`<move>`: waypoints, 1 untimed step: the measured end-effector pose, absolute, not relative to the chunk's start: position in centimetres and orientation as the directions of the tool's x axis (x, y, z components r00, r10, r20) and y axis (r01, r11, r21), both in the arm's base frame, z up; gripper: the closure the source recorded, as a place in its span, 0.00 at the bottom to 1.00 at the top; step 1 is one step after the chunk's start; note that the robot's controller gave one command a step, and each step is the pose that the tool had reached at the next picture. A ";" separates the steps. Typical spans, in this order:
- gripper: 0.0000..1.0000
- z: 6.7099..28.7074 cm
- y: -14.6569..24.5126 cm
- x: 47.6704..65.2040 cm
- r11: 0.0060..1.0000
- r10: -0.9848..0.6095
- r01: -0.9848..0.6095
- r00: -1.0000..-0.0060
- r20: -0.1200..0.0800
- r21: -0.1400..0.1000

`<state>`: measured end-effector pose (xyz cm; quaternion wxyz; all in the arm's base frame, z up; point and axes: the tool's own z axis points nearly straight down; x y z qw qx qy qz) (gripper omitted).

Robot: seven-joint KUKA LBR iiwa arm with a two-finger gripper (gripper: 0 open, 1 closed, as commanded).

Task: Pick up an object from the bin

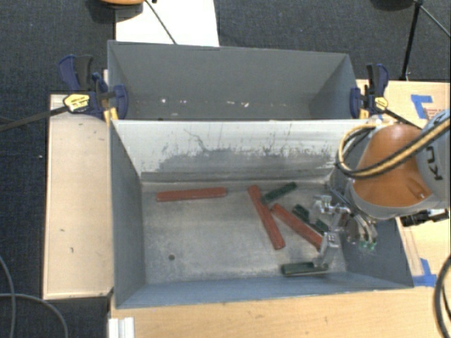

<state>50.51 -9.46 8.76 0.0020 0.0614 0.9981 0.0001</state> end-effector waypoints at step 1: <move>1.00 8.6 -3.9 51.2 0.990 0.138 0.138 -0.990 0.001 0.001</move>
Offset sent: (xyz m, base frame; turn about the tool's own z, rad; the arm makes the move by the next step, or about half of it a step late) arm 0.0000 0.0000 0.0000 0.0000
